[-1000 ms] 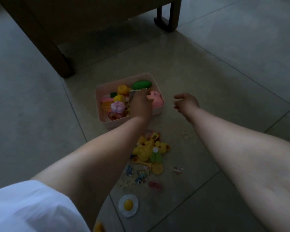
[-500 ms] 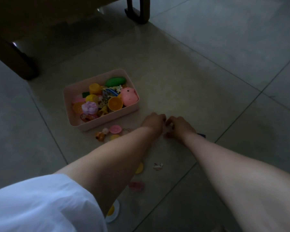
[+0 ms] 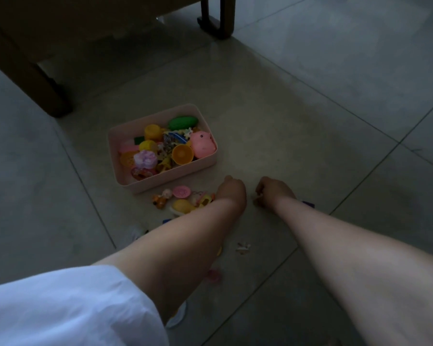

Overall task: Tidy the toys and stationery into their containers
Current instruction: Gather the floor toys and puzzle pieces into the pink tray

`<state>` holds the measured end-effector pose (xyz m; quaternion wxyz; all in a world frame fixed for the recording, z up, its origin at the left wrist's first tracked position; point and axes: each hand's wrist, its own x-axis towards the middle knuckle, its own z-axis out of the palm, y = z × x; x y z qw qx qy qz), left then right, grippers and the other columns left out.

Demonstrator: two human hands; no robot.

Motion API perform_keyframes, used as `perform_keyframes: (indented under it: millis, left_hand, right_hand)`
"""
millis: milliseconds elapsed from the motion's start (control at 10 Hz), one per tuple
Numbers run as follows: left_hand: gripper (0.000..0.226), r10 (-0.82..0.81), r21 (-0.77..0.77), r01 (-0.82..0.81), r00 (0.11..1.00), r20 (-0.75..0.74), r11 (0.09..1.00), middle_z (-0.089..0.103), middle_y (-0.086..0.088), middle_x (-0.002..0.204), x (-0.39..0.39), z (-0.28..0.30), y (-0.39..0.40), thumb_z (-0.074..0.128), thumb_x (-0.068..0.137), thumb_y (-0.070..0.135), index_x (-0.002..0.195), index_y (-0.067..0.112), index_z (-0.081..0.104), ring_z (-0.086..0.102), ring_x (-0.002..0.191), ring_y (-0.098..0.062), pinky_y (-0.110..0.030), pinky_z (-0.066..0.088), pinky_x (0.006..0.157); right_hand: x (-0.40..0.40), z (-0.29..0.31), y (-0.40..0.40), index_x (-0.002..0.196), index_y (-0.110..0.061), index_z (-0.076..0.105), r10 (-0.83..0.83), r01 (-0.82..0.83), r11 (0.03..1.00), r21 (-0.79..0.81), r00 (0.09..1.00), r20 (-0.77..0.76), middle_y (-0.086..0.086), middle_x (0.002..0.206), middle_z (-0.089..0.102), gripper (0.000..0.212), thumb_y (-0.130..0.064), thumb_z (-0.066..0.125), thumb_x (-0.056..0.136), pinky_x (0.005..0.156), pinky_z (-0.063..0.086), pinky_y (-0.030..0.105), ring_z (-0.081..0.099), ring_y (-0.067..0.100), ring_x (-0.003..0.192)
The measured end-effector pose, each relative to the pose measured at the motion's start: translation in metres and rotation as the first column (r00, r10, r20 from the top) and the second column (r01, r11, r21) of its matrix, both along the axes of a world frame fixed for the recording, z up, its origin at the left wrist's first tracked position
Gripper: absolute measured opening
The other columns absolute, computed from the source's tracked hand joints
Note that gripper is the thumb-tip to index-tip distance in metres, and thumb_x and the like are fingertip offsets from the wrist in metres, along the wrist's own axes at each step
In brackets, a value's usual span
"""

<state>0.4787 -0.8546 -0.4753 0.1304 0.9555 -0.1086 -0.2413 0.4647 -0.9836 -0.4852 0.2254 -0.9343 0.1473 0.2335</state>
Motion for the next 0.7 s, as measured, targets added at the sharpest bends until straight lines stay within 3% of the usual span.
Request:
perform_keyframes:
  millis: [100,200,300,400,500,600,700]
  left_hand:
    - [0.035,-0.033,0.020,0.034,0.999,-0.033,0.999,0.042,-0.021,0.137,-0.002,0.004,0.004,0.053,0.092,0.009,0.126,0.001,0.051,0.049,0.122,-0.036,-0.038,0.040,0.102]
    - [0.024,-0.041,-0.041,0.040,0.999,-0.021,0.998,0.055,-0.016,0.124,0.002,0.019,0.011,0.056,0.090,0.013,0.114,0.008,0.055,0.054,0.116,-0.034,-0.037,0.044,0.091]
    - [0.015,0.103,-0.158,-0.082,0.986,0.130,0.984,0.062,-0.012,0.109,0.017,0.047,0.021,0.057,0.090,0.015,0.105,0.011,0.057,0.060,0.102,-0.031,-0.037,0.048,0.081]
    - [0.019,0.412,-0.370,-0.300,0.869,0.274,0.879,0.064,-0.004,0.097,0.036,0.080,0.050,0.051,0.092,0.012,0.110,0.013,0.058,0.061,0.092,-0.024,-0.033,0.047,0.078]
    - [0.026,0.677,-0.509,-0.511,0.703,0.216,0.693,0.060,0.001,0.094,0.048,0.100,0.081,0.048,0.095,0.011,0.119,0.013,0.056,0.057,0.089,-0.018,-0.021,0.033,0.070]
    - [0.031,0.736,-0.503,-0.565,0.629,0.251,0.654,0.059,-0.009,0.120,0.059,0.091,0.114,0.048,0.094,0.013,0.124,0.017,0.055,0.058,0.110,-0.024,-0.016,0.034,0.077]
    - [0.037,0.671,-0.451,-0.524,0.688,0.276,0.722,0.060,-0.008,0.121,0.053,0.084,0.122,0.053,0.089,0.011,0.125,0.017,0.056,0.058,0.110,-0.028,-0.027,0.044,0.082]
  right_hand:
    - [0.005,0.007,0.000,0.107,-0.016,0.063,-0.047,0.046,0.999,0.024,0.999,0.005,0.012,0.116,0.066,0.026,-0.019,0.069,0.082,0.089,0.048,0.029,0.063,0.027,0.107]
    - [0.017,0.023,0.005,0.082,-0.017,0.065,-0.122,0.113,0.986,0.124,0.990,0.074,0.013,0.098,0.072,0.004,-0.019,0.063,0.085,0.082,0.051,0.030,0.069,0.029,0.093]
    - [0.039,0.041,0.019,0.063,-0.016,0.056,-0.229,0.171,0.946,0.276,0.954,0.193,0.013,0.079,0.068,0.023,-0.020,0.064,0.085,0.082,0.055,0.040,0.069,0.034,0.085]
    - [0.063,0.066,0.053,0.079,-0.015,0.064,-0.273,0.152,0.907,0.393,0.922,0.274,0.013,0.084,0.068,0.006,-0.017,0.067,0.083,0.079,0.055,0.037,0.068,0.032,0.086]
    - [0.087,0.091,0.096,0.093,-0.020,0.067,-0.271,0.102,0.878,0.467,0.911,0.310,0.008,0.092,0.068,0.013,-0.010,0.063,0.086,0.057,0.044,0.014,0.064,0.022,0.086]
    - [0.098,0.099,0.121,0.111,-0.017,0.068,-0.280,0.108,0.861,0.497,0.916,0.286,0.009,0.113,0.067,0.025,-0.009,0.058,0.089,0.076,0.045,0.018,0.062,0.024,0.103]
    - [0.087,0.086,0.112,0.117,-0.014,0.065,-0.325,0.193,0.864,0.465,0.919,0.223,0.010,0.124,0.063,0.028,-0.010,0.055,0.091,0.088,0.044,0.024,0.059,0.027,0.113]
